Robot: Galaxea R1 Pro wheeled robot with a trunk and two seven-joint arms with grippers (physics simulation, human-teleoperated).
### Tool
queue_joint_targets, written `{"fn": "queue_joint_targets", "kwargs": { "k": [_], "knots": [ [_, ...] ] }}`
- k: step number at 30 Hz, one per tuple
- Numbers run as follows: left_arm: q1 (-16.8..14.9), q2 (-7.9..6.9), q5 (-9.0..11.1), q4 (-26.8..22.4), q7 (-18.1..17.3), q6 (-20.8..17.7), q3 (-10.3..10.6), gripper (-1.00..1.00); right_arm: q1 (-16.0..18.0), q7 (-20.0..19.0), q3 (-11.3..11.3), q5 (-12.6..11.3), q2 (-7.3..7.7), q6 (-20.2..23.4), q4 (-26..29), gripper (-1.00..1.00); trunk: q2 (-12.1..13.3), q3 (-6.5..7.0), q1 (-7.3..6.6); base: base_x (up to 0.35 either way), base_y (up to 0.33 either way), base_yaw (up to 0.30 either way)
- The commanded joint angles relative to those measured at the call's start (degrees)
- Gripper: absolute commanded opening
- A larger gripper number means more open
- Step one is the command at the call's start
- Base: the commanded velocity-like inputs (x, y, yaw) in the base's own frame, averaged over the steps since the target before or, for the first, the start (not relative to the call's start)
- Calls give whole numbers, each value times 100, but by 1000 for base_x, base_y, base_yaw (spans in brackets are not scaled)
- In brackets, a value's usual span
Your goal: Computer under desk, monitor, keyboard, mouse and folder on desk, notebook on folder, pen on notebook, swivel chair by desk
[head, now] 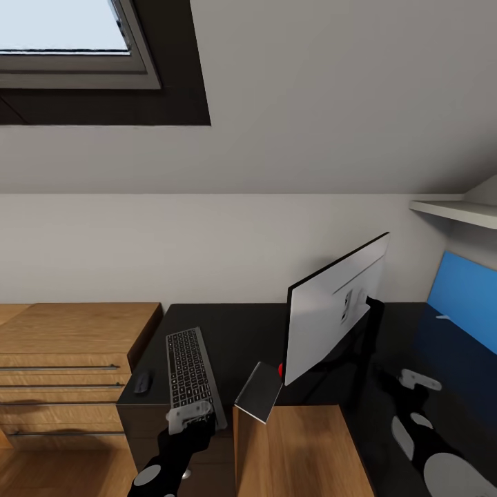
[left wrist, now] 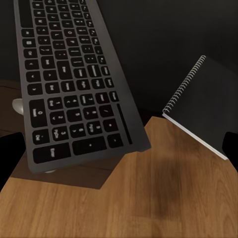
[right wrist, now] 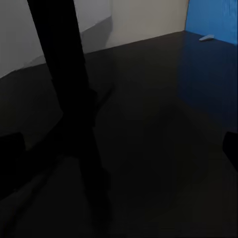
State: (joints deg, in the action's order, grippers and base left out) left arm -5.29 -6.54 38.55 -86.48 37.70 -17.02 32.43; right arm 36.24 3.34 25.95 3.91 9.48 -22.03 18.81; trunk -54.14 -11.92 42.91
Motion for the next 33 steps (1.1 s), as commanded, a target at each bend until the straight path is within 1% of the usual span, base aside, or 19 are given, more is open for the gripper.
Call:
{"fn": "queue_joint_targets", "kwargs": {
  "k": [1,3,6,10,16,18,22,25,26,27,28,31,33],
  "knots": [
    [-8,-5,29,-9,45,-15,15,100,10,305,21,35,-7,-17,-35,100,-6,-8,1,0,0,0],
    [-8,-6,29,-9,45,-16,17,100,12,616,23,21,-11,-15,-59,100,-6,-8,1,0,0,0],
    [-8,-6,29,-10,45,-17,18,100,15,840,27,2,-14,-24,-70,100,-6,-8,1,0,0,0],
    [-8,-6,29,-10,45,-17,18,100,15,926,31,-9,-16,-35,-61,100,-6,-8,1,0,0,0],
    [-8,-6,29,-10,45,-20,18,100,15,947,33,-7,-16,-62,-54,100,-6,-8,1,0,0,0],
    [-8,-6,29,-10,45,-20,18,100,15,948,23,15,-27,-178,-53,100,-6,-8,1,0,0,0],
    [-8,-6,29,-10,45,-20,19,100,15,934,2,50,-125,-491,-61,100,-6,-8,1,0,0,0],
    [-8,-6,29,-10,45,-20,18,100,15,927,-144,157,-165,-578,-81,100,-6,-8,1,0,0,0],
    [-8,-6,29,-10,45,-20,18,100,15,929,-303,247,-184,-599,-103,100,-6,-8,1,0,0,0],
    [-8,-6,29,-10,45,-20,20,100,15,931,-396,288,-194,-606,-121,100,-6,-8,1,0,0,0],
    [-8,-6,29,-10,45,-20,22,100,15,934,-583,347,-211,-624,-165,100,-6,-8,1,0,0,0],
    [-8,-6,29,-11,45,-19,21,100,15,938,-842,409,-231,-656,-237,100,-6,-8,1,0,0,0],
    [-8,-6,29,-16,45,-20,20,100,15,939,-910,425,-239,-666,-256,100,-6,-8,1,0,0,0]
  ]
}}
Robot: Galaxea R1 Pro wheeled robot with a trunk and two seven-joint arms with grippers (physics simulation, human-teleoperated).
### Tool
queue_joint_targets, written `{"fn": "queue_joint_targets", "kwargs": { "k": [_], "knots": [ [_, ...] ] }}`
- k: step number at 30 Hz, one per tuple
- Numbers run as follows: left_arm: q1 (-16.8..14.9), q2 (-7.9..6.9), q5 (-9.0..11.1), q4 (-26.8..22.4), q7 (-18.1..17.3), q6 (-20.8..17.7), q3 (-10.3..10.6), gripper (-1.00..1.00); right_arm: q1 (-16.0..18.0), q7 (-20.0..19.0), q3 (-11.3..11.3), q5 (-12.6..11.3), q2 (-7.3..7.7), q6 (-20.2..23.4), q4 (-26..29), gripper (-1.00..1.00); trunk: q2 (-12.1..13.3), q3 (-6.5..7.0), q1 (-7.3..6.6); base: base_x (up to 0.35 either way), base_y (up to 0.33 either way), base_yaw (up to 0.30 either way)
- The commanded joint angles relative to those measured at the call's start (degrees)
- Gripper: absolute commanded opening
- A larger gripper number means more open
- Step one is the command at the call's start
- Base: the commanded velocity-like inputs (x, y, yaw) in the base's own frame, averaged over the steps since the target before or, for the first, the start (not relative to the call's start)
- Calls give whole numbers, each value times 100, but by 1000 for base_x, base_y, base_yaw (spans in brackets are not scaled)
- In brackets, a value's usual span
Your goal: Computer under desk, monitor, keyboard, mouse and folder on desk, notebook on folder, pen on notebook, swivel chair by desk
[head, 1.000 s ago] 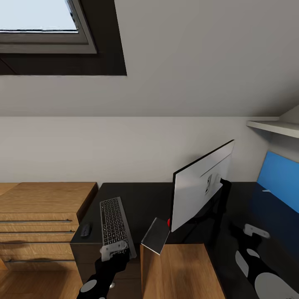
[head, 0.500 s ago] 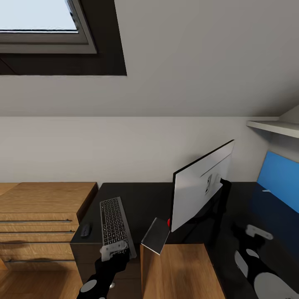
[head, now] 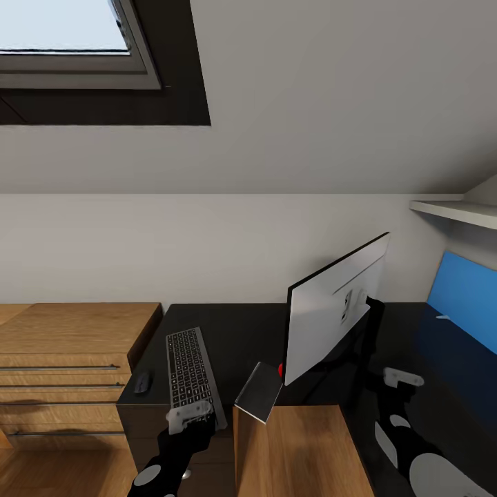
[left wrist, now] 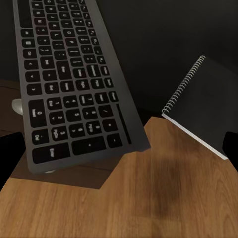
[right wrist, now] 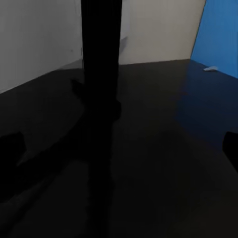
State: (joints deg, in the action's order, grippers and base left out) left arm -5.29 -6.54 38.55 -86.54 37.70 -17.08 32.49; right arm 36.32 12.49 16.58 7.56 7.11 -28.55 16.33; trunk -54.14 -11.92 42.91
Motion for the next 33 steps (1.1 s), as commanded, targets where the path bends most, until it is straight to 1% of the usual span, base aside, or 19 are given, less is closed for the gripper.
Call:
{"fn": "queue_joint_targets", "kwargs": {
  "k": [1,7,16,20,26,30,33],
  "knots": [
    [-8,-5,30,-13,45,-14,13,100,7,24,-16,70,-9,-22,-23,100,-6,-8,1,0,0,0],
    [-8,-5,30,-19,45,-15,12,100,7,21,-97,80,-17,1,-45,100,-6,-8,1,0,0,0],
    [-8,-5,27,-20,45,-15,11,100,7,16,-110,114,-11,-43,-53,100,-6,-8,1,0,0,0],
    [-8,-5,22,-27,45,-15,12,100,7,22,-84,82,24,8,-206,100,-6,-8,1,0,0,0],
    [-8,-5,21,-29,61,-15,12,100,7,17,-102,84,27,-135,-286,100,-6,-8,1,0,0,0],
    [-8,-5,21,-32,178,-15,12,100,7,16,-109,87,27,-283,-308,100,-6,-8,1,0,0,0],
    [-8,-5,21,-37,234,-15,14,100,7,16,-113,88,27,-304,-313,100,-6,-8,1,0,0,0]
  ]
}}
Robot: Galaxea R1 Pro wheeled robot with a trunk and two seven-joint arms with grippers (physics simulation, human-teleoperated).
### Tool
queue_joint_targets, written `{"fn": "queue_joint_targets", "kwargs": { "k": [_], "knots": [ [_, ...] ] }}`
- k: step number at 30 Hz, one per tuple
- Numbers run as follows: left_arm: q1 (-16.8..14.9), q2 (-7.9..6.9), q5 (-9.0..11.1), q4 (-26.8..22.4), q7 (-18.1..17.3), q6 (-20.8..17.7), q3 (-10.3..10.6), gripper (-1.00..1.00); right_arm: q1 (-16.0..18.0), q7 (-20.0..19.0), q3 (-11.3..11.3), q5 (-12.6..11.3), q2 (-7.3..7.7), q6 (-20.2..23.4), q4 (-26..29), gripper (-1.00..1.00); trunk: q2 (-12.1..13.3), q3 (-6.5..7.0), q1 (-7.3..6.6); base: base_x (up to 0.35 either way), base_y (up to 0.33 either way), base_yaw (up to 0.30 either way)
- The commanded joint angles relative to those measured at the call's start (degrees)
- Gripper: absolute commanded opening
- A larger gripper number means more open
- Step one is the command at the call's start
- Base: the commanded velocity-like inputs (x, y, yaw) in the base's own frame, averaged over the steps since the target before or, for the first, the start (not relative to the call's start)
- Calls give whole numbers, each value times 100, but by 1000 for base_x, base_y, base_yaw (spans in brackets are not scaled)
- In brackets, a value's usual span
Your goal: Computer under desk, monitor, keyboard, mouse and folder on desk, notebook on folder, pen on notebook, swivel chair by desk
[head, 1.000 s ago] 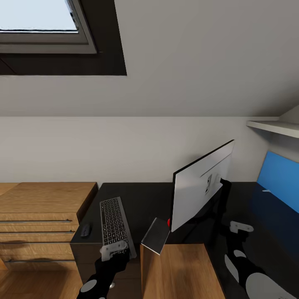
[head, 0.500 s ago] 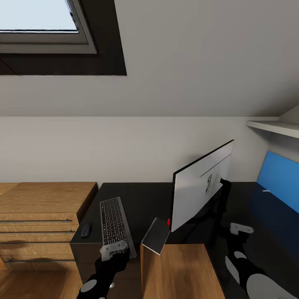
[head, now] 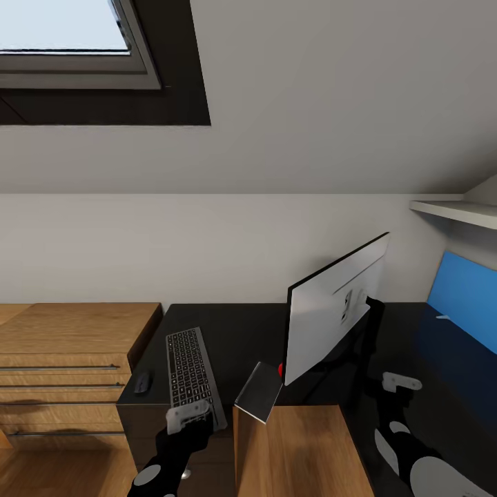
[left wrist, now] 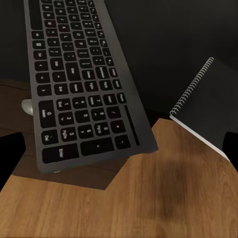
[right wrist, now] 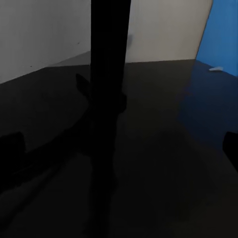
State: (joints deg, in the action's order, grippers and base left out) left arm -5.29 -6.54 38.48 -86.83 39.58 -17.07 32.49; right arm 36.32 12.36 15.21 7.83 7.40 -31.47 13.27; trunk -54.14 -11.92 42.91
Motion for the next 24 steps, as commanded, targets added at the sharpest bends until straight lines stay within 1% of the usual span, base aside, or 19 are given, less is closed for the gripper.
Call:
{"fn": "queue_joint_targets", "kwargs": {
  "k": [1,6,9,10,13,21,24],
  "knots": [
    [-8,-5,28,-9,49,-16,13,100,6,30,24,61,-1,-13,-8,100,-6,-8,1,0,0,0],
    [-8,-5,28,-18,66,-8,12,100,6,45,21,88,-12,8,-11,100,-6,-8,1,0,0,0],
    [-8,-5,28,-22,67,-1,14,100,7,47,25,82,-2,276,-14,100,-6,-8,1,131,0,0],
    [-8,-5,25,-21,67,2,17,100,7,47,26,73,3,484,-7,100,-6,-8,1,249,0,0],
    [-8,-5,21,-21,67,8,19,100,8,47,26,65,10,650,4,100,-6,-8,1,249,0,0],
    [-8,-5,19,-19,67,2,34,100,7,47,30,64,16,722,17,100,-6,-8,1,85,0,0],
    [-8,-5,16,-19,67,2,36,100,7,47,33,64,16,722,21,100,-6,-8,1,180,0,0]
  ]
}}
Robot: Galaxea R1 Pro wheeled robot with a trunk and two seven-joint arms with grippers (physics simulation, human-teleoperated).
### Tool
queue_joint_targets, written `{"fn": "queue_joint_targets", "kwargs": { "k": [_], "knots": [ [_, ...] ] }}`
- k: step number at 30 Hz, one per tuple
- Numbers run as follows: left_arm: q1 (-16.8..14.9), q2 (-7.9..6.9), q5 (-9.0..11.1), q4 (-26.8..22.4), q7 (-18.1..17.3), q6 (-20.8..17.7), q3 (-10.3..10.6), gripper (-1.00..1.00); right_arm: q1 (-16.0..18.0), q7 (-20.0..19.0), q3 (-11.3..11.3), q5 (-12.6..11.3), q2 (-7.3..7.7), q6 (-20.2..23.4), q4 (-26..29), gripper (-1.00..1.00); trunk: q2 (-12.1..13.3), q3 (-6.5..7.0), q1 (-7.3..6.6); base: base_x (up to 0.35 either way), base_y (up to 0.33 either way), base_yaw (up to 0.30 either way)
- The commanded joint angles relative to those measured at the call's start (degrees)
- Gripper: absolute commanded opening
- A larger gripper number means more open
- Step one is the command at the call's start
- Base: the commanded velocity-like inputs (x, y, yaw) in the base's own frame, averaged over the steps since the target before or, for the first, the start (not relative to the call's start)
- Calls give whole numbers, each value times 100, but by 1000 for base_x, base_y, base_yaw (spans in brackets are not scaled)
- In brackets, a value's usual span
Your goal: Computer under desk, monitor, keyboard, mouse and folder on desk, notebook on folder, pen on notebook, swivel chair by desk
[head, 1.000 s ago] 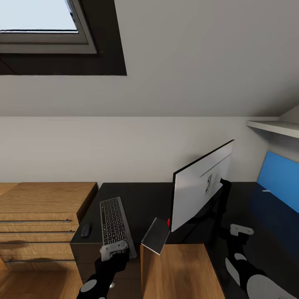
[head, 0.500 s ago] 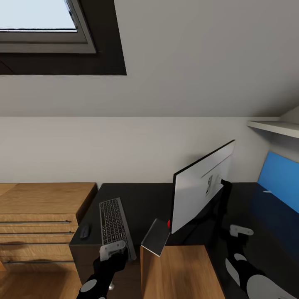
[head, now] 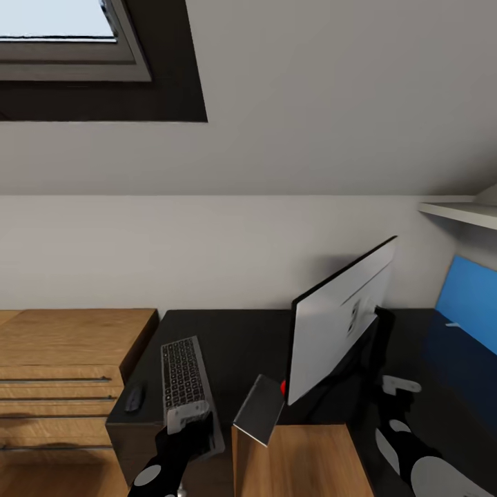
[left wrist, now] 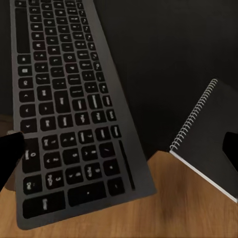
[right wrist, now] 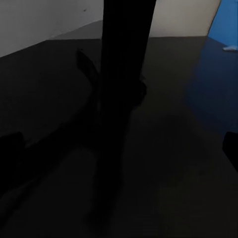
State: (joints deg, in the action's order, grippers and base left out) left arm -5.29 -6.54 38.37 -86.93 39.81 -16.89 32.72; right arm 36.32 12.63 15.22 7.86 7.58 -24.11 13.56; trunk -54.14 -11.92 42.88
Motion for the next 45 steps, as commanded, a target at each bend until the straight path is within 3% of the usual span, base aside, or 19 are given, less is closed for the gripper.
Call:
{"fn": "queue_joint_targets", "kwargs": {
  "k": [1,10,19,45],
  "knots": [
    [-8,-5,25,-9,44,-16,14,100,7,20,32,62,-2,-15,-4,100,-6,-8,3,236,0,0],
    [-8,-5,22,-9,44,-24,15,100,7,20,33,59,8,-22,11,100,-6,-8,3,90,0,0],
    [-8,-5,21,-9,44,-18,24,100,7,20,58,41,206,-16,9,100,-6,-8,3,121,-68,0],
    [-8,-5,47,4,44,-25,24,100,7,20,60,40,253,-23,15,100,-6,-8,3,97,-8,0]
  ]
}}
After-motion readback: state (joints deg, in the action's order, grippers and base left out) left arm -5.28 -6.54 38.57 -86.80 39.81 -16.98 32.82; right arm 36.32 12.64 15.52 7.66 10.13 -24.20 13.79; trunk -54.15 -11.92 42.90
